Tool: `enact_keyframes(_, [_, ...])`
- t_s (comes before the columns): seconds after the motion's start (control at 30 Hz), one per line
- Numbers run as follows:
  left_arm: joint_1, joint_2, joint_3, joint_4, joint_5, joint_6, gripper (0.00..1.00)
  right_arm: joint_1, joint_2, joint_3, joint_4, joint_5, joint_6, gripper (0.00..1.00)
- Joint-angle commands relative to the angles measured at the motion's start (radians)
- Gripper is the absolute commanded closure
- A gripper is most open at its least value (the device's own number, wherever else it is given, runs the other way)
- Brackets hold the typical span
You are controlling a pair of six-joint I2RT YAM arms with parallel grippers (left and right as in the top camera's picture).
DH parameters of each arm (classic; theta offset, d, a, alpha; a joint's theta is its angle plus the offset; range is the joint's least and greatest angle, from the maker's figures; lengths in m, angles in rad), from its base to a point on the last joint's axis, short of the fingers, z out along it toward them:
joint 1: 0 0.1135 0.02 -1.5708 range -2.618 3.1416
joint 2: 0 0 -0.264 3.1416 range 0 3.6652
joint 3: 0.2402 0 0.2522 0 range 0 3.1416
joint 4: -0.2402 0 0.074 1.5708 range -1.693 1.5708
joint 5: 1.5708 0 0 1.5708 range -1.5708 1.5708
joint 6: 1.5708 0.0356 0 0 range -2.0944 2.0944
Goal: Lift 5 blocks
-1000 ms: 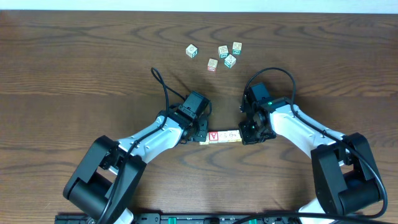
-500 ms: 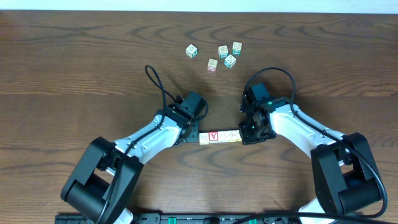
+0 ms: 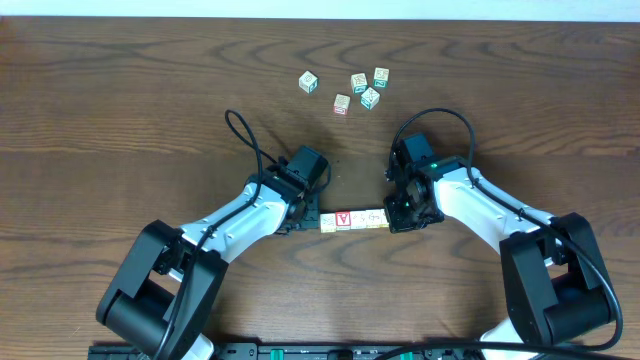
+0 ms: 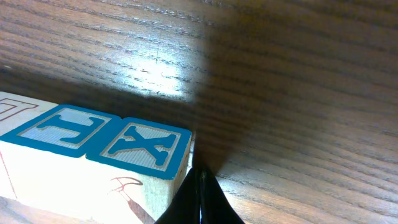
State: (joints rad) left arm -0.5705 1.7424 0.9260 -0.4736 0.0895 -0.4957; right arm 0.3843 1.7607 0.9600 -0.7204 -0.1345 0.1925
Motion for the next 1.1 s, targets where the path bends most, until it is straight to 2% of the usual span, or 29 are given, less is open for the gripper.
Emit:
enact_keyframes(0.0, [-0.005,0.050,-0.041,-0.003,0.135,-0.019,0.93,-0.003,0.041,-0.014,-0.009,0.054,-0.014,0.99])
enact_keyframes(0.8, [-0.005,0.050,-0.041,0.069,0.248,-0.039,0.92,-0.003,0.040,-0.014,0.026,-0.054,-0.040,0.99])
enact_keyframes(1.07, [-0.005,0.050,-0.041,0.076,0.248,-0.061,0.93,-0.003,0.040,-0.014,0.029,-0.151,0.084,0.99])
